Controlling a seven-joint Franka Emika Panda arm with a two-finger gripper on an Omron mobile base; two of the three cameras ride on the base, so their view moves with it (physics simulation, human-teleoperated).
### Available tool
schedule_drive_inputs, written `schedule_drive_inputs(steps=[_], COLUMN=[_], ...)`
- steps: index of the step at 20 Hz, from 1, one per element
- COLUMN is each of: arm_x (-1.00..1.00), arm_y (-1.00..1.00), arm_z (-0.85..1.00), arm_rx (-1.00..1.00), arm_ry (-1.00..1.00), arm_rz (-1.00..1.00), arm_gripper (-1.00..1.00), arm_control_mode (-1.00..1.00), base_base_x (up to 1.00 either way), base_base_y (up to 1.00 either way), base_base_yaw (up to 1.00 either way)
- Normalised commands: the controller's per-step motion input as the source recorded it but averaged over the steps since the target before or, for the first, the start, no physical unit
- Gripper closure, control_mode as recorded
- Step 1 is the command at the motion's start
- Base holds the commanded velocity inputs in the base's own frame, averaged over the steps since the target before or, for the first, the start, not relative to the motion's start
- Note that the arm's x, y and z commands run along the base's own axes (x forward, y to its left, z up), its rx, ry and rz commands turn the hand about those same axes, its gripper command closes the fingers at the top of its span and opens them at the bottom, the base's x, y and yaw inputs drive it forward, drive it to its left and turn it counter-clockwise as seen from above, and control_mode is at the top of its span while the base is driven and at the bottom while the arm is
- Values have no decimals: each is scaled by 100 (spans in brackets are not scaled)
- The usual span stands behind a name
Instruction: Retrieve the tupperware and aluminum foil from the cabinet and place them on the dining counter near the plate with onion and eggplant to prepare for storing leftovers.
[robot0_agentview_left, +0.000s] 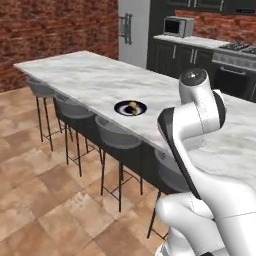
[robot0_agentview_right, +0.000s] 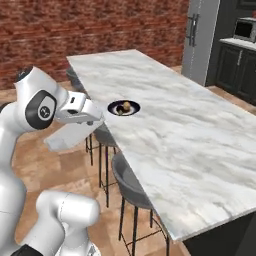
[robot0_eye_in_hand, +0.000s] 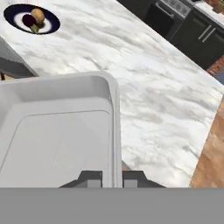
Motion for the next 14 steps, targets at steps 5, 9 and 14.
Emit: schedule_drive_inputs(steps=[5,9,14], arm_x=[0,0,0], arm_y=[0,0,0], arm_z=[0,0,0], arm_rx=[0,0,0], arm_ry=[0,0,0], arm_rz=[0,0,0], arm_gripper=[100,100,100], arm_control_mode=[100,100,100], base_base_x=[40,38,57], base_base_y=[100,100,100], base_base_yaw=[-59,-59,-57])
